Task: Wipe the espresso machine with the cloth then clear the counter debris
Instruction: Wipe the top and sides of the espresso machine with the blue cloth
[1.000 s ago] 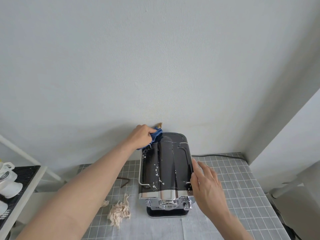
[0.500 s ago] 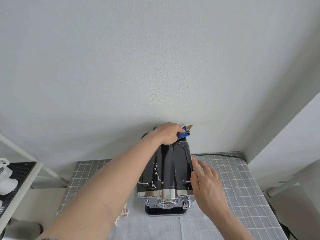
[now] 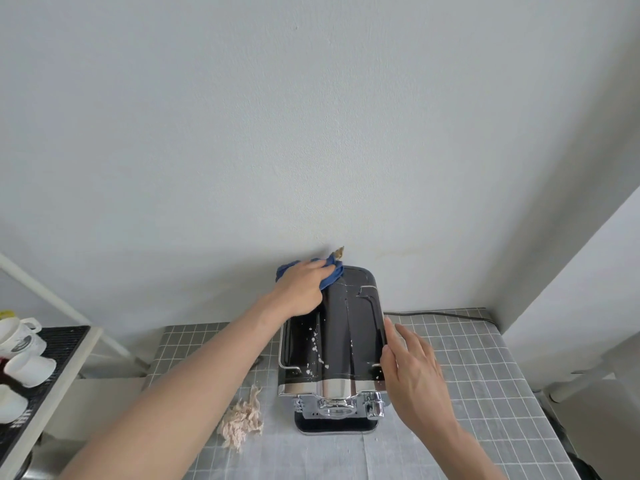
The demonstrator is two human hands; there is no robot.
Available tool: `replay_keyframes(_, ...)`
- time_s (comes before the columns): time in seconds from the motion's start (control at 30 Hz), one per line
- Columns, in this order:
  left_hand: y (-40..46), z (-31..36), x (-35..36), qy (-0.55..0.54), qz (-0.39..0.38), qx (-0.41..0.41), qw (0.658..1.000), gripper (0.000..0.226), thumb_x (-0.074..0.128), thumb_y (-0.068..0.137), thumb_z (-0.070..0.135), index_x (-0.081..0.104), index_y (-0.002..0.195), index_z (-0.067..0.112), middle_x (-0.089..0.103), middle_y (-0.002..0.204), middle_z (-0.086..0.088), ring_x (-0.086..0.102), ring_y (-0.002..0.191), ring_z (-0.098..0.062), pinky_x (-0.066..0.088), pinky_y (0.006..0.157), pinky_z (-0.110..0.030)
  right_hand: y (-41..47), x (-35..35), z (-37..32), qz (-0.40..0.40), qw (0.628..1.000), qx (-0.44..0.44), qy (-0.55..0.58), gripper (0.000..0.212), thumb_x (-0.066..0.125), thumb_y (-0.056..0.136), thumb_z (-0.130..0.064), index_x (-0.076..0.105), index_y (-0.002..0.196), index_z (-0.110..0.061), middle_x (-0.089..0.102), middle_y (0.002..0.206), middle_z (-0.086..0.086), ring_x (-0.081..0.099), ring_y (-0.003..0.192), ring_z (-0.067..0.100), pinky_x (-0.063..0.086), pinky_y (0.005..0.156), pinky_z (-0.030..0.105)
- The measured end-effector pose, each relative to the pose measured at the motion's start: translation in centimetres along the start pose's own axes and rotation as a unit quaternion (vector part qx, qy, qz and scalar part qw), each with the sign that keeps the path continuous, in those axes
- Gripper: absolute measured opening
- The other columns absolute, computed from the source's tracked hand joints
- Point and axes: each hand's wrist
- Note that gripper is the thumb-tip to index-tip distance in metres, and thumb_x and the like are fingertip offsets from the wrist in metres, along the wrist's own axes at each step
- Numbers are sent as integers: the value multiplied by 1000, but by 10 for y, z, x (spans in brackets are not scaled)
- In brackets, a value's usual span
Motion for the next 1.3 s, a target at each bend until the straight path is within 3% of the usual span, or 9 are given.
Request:
replay_keyframes(0.07, -8, 3, 6, 24, 12, 37, 999, 68, 41, 74, 3, 59, 137, 21, 60, 133, 4, 53, 120, -28, 42, 96, -46, 0, 1, 0, -1, 1000, -3, 6, 54, 28, 106, -35, 25, 160, -35, 44, 157, -1, 34, 144, 23, 37, 116, 44)
replay_keyframes(0.2, -38, 35, 13, 32, -11, 38, 999, 64, 50, 91, 2, 48, 150, 26, 37, 163, 5, 26, 151, -26, 19, 122, -48, 0, 1, 0, 0, 1000, 0, 18, 55, 29, 105, -34, 29, 160, -33, 46, 155, -1, 36, 144, 24, 37, 116, 45)
replay_keyframes(0.43, -125, 89, 39, 59, 64, 86, 992, 51, 60, 85, 17, 63, 136, 21, 58, 146, 4, 42, 145, -28, 39, 117, -44, 0, 4, 2, 6, 1000, -9, 15, 54, 33, 105, -34, 31, 159, -31, 50, 152, 0, 42, 139, 26, 41, 113, 47)
replay_keyframes(0.5, -126, 96, 42, 79, 78, 46, 993, 55, 60, 88, 19, 56, 143, 18, 52, 152, 0, 38, 148, -30, 42, 114, -46, 0, 4, 2, 10, 1000, -11, 18, 55, 29, 105, -37, 31, 159, -31, 50, 152, -1, 42, 139, 25, 41, 113, 47)
replay_keyframes(0.6, -94, 93, 36, 83, 59, -30, 994, 63, 55, 97, 20, 33, 156, 15, 29, 166, -6, 19, 154, -35, 27, 122, -50, 0, 4, 3, 14, 1000, -16, 23, 56, 22, 104, -39, 33, 158, -31, 50, 151, -1, 42, 139, 24, 41, 113, 46)
replay_keyframes(0.87, -36, 74, 30, 23, -6, -88, 996, 59, 43, 105, 16, 22, 160, 18, 10, 171, -2, -2, 157, -37, 7, 125, -56, 1, 5, 5, 20, 999, -15, 34, 52, 34, 106, -31, 35, 158, -27, 51, 151, 3, 41, 139, 27, 40, 113, 47)
replay_keyframes(1.07, -97, 109, 38, 14, -2, -124, 992, 77, 56, 98, 15, 13, 162, 15, 1, 171, -8, 1, 155, -43, 15, 126, -54, 2, 9, 8, 25, 999, -23, 42, 53, 32, 106, -32, 32, 159, -29, 50, 151, 1, 41, 138, 25, 39, 114, 44)
replay_keyframes(1.2, -131, 120, 49, 43, 35, -107, 993, 82, 74, 83, 21, 37, 155, 11, 32, 164, -16, 37, 145, -46, 36, 117, -55, 2, 12, 9, 34, 998, -37, 40, 53, 28, 106, -33, 31, 159, -31, 52, 148, 0, 43, 137, 24, 38, 114, 42)
replay_keyframes(1.3, -122, 124, 40, 76, 16, -132, 988, 79, 59, 95, 23, 18, 161, 6, 17, 167, -20, 24, 150, -46, 23, 123, -54, 1, 9, 7, 46, 997, -35, 50, 51, 37, 106, -26, 35, 158, -28, 54, 146, 0, 45, 134, 24, 40, 112, 41)
Point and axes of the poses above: each hand's wrist, its own y-axis towards the middle knuckle, its own x-axis out of the palm, z = x × y
